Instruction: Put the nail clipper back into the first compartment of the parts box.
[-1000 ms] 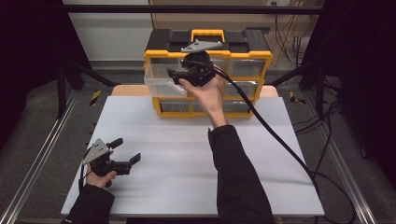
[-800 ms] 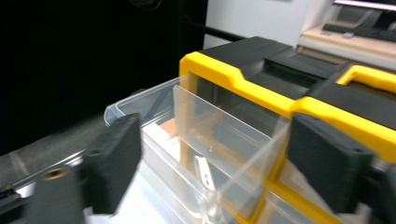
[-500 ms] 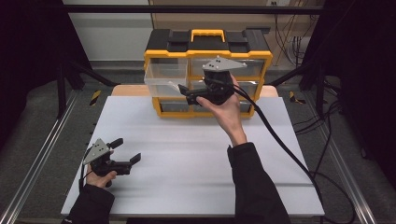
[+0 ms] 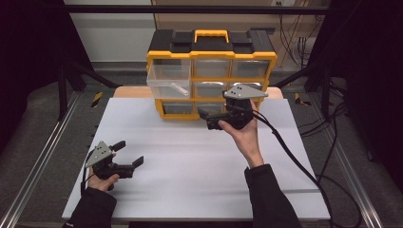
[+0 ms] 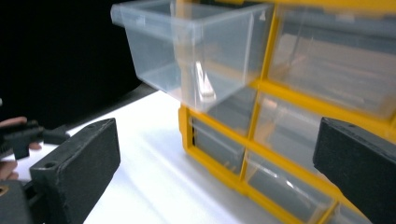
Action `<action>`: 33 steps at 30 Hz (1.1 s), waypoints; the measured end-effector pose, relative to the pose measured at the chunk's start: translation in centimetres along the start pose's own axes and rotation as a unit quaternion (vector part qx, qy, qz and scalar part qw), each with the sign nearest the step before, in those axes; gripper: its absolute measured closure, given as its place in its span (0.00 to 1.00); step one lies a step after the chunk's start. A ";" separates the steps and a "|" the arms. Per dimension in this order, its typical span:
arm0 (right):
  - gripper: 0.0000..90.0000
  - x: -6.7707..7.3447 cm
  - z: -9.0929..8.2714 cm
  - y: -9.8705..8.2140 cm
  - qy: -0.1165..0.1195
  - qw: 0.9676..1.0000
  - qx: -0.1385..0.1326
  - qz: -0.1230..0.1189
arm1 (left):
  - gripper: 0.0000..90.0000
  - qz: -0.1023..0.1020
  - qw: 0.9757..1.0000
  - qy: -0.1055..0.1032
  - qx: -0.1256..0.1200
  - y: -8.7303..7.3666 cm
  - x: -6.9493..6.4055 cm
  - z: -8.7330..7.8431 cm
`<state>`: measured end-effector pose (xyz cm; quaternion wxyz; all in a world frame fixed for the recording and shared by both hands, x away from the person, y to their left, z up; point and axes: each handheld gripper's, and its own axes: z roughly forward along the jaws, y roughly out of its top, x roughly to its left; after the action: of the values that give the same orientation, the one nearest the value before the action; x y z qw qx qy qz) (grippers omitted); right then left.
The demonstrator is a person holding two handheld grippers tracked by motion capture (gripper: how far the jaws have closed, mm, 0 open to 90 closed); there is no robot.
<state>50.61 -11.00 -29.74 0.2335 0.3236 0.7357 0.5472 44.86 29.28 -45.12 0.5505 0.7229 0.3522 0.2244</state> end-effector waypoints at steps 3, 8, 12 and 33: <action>0.01 -0.1 -0.6 -1.4 0.000 1.000 0.003 -0.002 | 0.02 0.001 1.000 0.000 0.001 0.0 0.0 0.0; 0.01 -0.5 -1.7 -3.7 0.005 1.000 0.006 0.004 | 0.02 0.001 1.000 0.000 0.002 0.0 0.0 0.1; 0.01 -0.9 -2.7 -5.7 0.003 1.000 0.008 0.015 | 0.02 0.004 1.000 0.000 0.003 0.0 0.0 0.1; 0.01 -4.0 -8.0 -15.7 0.006 0.998 0.003 0.060 | 0.02 0.008 1.000 -0.003 0.007 -0.1 -0.2 0.2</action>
<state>44.26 -22.21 -42.43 0.1949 0.3643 0.7184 0.5597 44.84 29.01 -45.25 0.5447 0.7303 0.3464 0.2235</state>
